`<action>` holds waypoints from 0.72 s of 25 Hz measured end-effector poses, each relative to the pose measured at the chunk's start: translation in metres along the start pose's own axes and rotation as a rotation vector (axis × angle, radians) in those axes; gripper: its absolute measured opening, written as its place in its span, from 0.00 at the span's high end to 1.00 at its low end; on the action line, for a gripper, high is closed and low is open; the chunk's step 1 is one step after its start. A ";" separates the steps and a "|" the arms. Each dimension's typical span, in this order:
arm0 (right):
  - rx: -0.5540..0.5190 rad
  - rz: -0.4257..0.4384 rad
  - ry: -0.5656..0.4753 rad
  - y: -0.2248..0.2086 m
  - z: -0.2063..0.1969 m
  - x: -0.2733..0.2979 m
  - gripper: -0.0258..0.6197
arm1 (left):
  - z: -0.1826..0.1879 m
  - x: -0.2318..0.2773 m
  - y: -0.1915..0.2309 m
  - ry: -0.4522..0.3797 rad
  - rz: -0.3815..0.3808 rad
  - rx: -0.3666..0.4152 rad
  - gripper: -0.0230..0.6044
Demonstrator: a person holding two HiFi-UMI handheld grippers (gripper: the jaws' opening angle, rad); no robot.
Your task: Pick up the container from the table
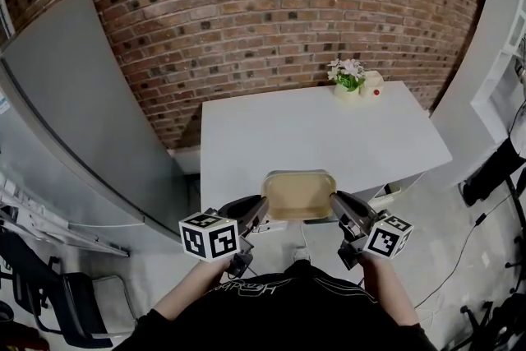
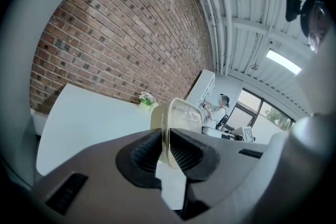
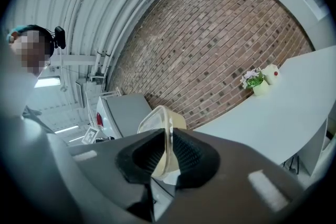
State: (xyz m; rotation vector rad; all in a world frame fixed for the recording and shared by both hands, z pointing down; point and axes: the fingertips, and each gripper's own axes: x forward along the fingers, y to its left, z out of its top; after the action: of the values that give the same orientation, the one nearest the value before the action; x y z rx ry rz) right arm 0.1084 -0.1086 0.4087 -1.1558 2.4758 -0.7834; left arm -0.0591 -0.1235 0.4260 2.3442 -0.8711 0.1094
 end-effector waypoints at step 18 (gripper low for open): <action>-0.001 -0.031 -0.022 -0.011 0.003 -0.017 0.88 | -0.005 0.014 -0.010 0.028 -0.022 0.003 0.88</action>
State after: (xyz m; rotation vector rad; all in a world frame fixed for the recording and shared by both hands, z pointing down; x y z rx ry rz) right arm 0.1269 -0.1024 0.4131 -1.2000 2.4459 -0.7739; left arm -0.0415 -0.1227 0.4286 2.3485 -0.8317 0.1342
